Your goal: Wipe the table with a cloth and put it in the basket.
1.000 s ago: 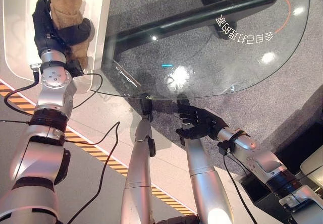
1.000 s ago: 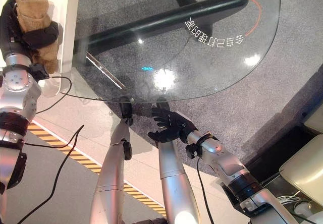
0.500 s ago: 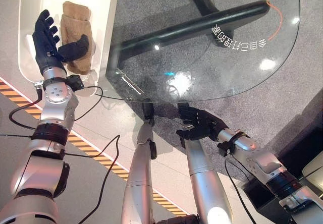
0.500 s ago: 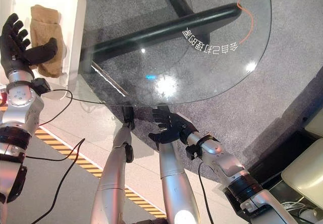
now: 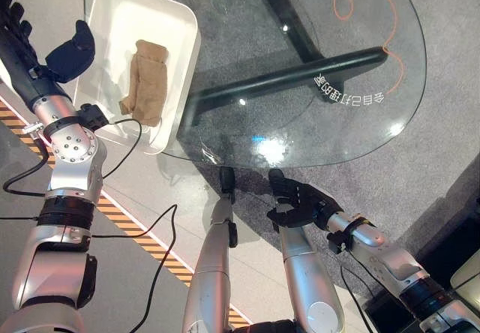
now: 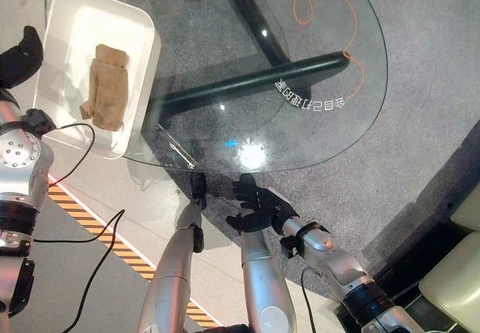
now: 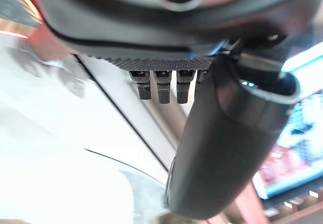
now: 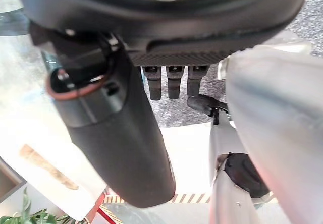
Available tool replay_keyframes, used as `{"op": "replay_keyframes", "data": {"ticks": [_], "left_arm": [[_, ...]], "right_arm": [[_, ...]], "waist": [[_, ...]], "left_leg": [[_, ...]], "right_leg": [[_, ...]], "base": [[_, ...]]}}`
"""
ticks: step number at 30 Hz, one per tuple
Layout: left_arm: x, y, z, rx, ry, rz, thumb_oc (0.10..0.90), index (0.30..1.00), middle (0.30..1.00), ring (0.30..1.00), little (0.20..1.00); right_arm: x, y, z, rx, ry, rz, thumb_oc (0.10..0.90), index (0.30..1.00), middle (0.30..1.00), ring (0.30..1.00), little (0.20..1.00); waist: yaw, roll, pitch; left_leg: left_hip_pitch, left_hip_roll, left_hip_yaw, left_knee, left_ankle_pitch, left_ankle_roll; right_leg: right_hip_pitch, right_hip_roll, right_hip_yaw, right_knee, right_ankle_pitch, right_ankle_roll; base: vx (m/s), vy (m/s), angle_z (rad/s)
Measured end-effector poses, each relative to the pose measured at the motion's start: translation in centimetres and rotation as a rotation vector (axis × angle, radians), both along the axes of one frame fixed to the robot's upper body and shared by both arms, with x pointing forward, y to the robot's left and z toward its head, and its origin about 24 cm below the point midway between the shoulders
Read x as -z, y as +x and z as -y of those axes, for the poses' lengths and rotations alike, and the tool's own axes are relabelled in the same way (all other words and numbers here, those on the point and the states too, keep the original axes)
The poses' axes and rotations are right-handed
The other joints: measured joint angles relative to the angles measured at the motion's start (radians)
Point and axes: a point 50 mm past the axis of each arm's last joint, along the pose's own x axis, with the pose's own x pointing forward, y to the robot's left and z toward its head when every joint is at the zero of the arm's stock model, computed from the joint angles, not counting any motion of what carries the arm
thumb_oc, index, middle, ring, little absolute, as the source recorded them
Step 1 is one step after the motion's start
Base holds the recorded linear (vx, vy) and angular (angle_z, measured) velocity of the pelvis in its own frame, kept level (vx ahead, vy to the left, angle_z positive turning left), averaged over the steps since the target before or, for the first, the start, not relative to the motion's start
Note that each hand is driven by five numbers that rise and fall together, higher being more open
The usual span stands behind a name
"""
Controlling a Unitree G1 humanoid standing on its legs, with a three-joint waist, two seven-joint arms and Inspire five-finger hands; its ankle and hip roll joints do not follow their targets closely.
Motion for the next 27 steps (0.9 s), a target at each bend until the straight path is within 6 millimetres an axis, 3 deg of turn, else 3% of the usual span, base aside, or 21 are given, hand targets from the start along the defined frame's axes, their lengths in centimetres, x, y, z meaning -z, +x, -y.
{"op": "replay_keyframes", "data": {"ticks": [5,9,13,19,22,24,27], "left_arm": [[3.6,-0.9,1.1,0.125,0.04,-0.08,0.8,0.9,0.9,0.9,0.9],[9.5,-2.1,3.8,0.303,0.002,-0.216,0.8,0.9,0.9,0.9,0.9],[14.3,-3.4,4.8,0.395,-0.038,-0.386,0.8,0.9,0.9,0.9,0.9],[23.3,-6.8,7.4,0.596,-0.174,-0.729,0.8,0.9,0.9,0.9,0.9],[27.7,-9.1,8.2,0.626,-0.282,-0.926,0.8,0.9,0.9,0.9,0.9],[31.9,-12.1,8.4,0.594,-0.395,-1.114,0.8,0.9,0.9,0.9,0.9],[36.0,-16.3,8.5,0.534,-0.509,-1.339,0.8,0.9,0.9,0.9,0.9]], "right_arm": [[1.4,-1.0,-0.1,0.038,0.048,-0.03,0.8,0.9,0.9,0.9,0.9],[4.0,-1.8,0.7,0.127,0.076,-0.106,0.8,0.9,0.9,0.9,0.9],[5.5,-2.5,1.1,0.189,0.103,-0.149,0.8,0.9,0.9,0.9,0.9],[8.4,-3.9,1.9,0.31,0.117,-0.251,0.8,0.9,0.9,0.9,0.9],[10.5,-5.5,2.3,0.37,0.099,-0.343,0.8,0.9,0.9,0.9,0.9],[12.6,-7.2,2.7,0.438,0.082,-0.444,0.8,0.9,0.9,0.9,0.9],[15.0,-9.9,3.2,0.492,0.05,-0.57,0.8,0.9,0.9,0.9,0.9]], "waist": [[-0.003,-0.003,-0.001],[0.021,-0.008,-0.001],[0.033,-0.015,-0.002],[0.059,-0.018,-0.017],[0.075,-0.022,-0.072],[0.078,-0.021,-0.136],[0.076,-0.027,-0.251]], "left_leg": [[0.12,0.006,-0.019,-0.04,-0.001,0.002],[0.243,0.021,-0.025,-0.088,-0.004,0.002],[0.315,0.035,-0.048,-0.125,-0.005,0.002],[0.446,0.055,-0.061,-0.191,-0.004,0.003],[0.504,0.071,-0.068,-0.219,-0.01,-0.004],[0.561,0.086,-0.069,-0.249,-0.014,-0.006],[0.603,0.098,-0.066,-0.276,-0.027,-0.004]], "right_leg": [[0.124,0.002,-0.008,-0.055,-0.002,-0.004],[0.252,0.008,-0.019,-0.111,-0.006,-0.01],[0.335,0.015,-0.034,-0.163,0.005,-0.022],[0.473,0.019,-0.057,-0.235,0.018,-0.034],[0.54,0.027,-0.057,-0.289,0.018,-0.039],[0.608,0.029,-0.06,-0.343,0.023,-0.046],[0.657,0.033,-0.062,-0.398,0.023,-0.046]], "base": [[-0.09,-0.103,0.01],[-0.11,-0.107,0.01],[-0.1,-0.152,0.06],[-0.03,-0.087,0.05],[0.05,-0.098,0.0],[0.07,-0.092,-0.01],[0.08,-0.071,-0.04]]}}
